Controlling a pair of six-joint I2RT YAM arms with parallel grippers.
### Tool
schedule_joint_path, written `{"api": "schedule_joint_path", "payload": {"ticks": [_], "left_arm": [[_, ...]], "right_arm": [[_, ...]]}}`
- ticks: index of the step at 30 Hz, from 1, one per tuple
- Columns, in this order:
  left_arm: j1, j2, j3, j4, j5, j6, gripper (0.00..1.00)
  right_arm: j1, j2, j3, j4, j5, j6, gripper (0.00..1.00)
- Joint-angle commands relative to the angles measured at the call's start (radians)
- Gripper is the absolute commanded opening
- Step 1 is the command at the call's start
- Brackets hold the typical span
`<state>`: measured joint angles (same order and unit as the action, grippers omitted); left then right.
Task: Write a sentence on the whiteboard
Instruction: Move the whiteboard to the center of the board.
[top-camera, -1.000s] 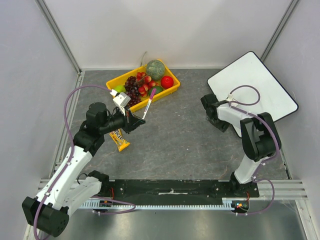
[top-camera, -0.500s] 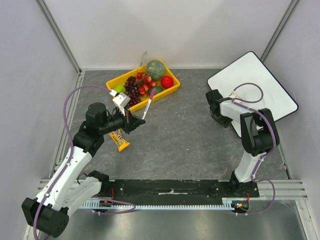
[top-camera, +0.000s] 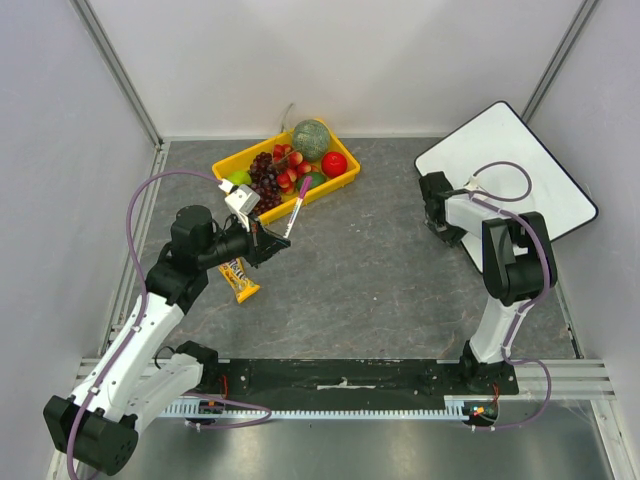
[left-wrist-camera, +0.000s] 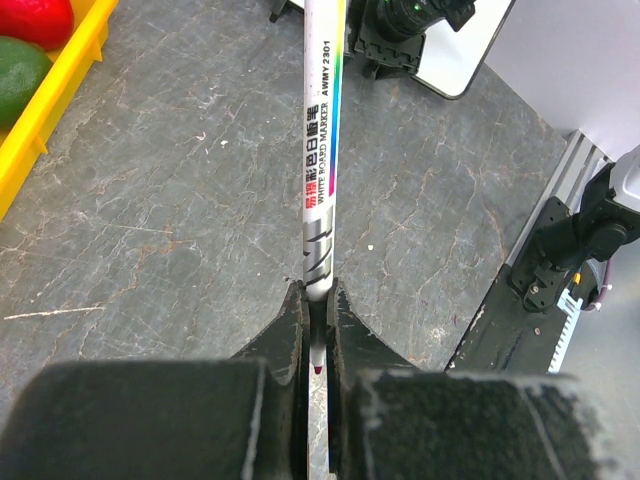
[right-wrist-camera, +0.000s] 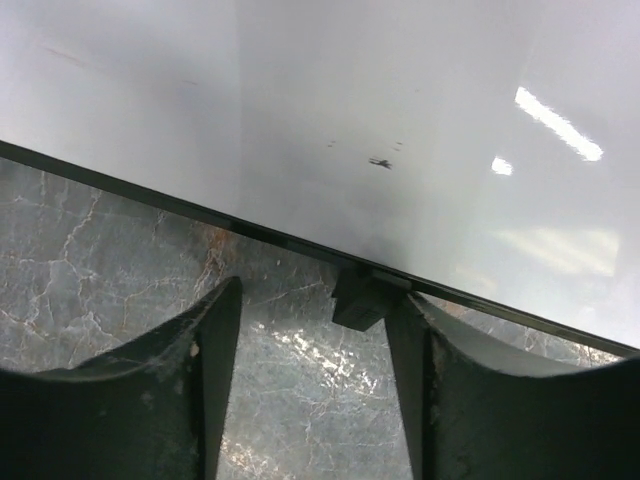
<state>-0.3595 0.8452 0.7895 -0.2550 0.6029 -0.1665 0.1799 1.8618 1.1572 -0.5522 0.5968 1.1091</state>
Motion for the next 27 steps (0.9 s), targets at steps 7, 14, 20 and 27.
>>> {"api": "schedule_joint_path", "payload": {"ticks": [7, 14, 20, 27], "left_arm": [[0.007, -0.003, -0.001, 0.037, 0.008, -0.011, 0.02], [0.007, -0.006, -0.004, 0.037, 0.009, -0.013, 0.02], [0.007, -0.008, -0.003, 0.037, 0.011, -0.013, 0.02], [0.007, -0.009, -0.003, 0.039, 0.015, -0.013, 0.02]], "right_arm": [[-0.059, 0.034, -0.017, 0.006, -0.023, -0.046, 0.43], [-0.059, 0.036, -0.033, 0.014, -0.054, -0.069, 0.10], [-0.060, 0.022, -0.063, 0.055, -0.132, -0.137, 0.03], [-0.060, -0.065, -0.177, 0.161, -0.210, -0.183, 0.00]]}}
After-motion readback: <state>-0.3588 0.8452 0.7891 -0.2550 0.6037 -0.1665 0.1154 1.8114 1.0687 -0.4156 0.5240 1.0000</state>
